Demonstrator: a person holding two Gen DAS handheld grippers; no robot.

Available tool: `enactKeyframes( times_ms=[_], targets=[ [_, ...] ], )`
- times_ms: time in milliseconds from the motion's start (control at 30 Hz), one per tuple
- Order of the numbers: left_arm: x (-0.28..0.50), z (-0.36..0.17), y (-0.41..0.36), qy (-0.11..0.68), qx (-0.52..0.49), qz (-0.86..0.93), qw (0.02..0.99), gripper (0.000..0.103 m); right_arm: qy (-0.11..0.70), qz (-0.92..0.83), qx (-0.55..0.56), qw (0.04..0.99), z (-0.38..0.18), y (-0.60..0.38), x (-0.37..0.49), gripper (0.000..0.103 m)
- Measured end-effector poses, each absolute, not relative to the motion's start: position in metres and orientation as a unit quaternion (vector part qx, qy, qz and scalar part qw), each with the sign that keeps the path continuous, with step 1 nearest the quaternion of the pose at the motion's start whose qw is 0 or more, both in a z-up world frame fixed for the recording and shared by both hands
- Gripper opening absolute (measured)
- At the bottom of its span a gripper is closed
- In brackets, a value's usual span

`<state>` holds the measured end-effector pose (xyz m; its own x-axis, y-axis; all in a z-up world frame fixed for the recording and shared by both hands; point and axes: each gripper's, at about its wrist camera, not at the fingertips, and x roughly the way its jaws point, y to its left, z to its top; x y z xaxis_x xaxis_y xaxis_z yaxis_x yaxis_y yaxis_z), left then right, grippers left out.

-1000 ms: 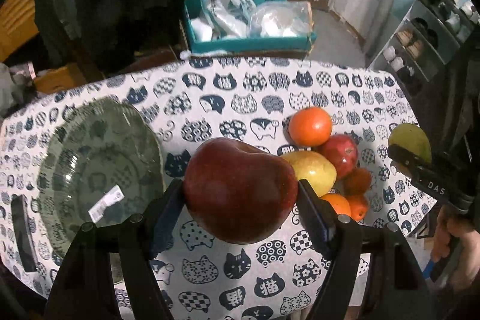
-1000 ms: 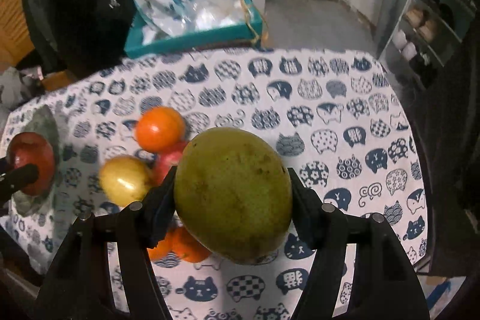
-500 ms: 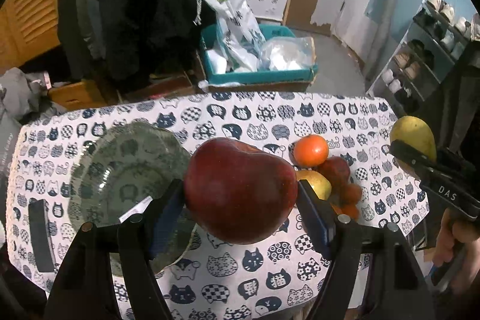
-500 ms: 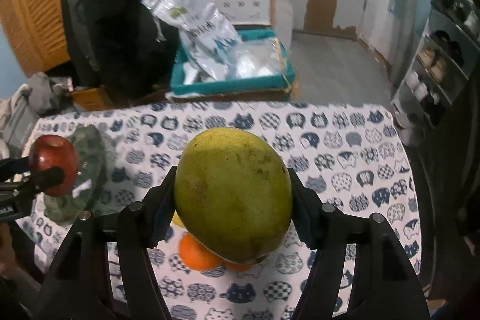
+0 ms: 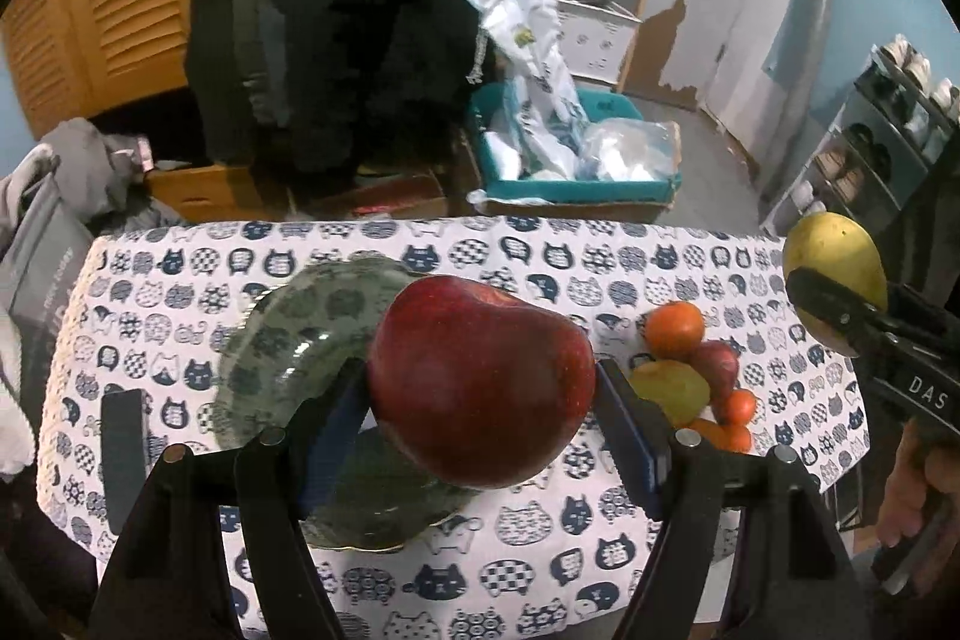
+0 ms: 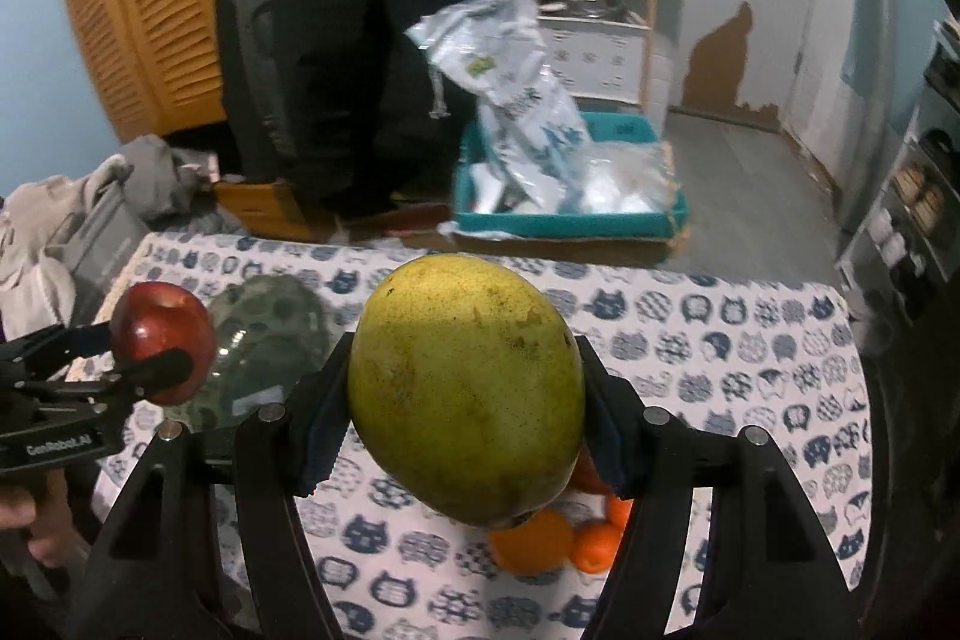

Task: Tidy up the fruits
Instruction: 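Carry the apple with the left tool while the right tool carries the mango into the glass bowl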

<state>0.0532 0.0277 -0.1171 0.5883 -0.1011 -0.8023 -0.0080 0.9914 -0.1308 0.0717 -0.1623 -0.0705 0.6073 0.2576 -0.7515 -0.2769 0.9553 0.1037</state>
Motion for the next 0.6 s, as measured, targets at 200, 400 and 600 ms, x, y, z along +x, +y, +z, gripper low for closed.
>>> enactKeyframes(
  times_ms=[200, 400, 600],
  targets=[
    [0.048, -0.118, 0.057, 0.448, -0.069, -0.004, 0.892, 0.076, 0.417, 0.176, -0.021, 0.892, -0.068, -0.124, 0.076, 0.067],
    [0.044, -0.117, 0.086, 0.439, -0.076, 0.017, 0.895, 0.076, 0.422, 0.2, -0.029, 0.884, -0.07, -0.089, 0.083, 0.067],
    [0.045, -0.127, 0.113, 0.448, -0.088, 0.032, 0.889, 0.076, 0.435, 0.226, -0.03, 0.871, -0.08, -0.054, 0.09, 0.067]
  ],
)
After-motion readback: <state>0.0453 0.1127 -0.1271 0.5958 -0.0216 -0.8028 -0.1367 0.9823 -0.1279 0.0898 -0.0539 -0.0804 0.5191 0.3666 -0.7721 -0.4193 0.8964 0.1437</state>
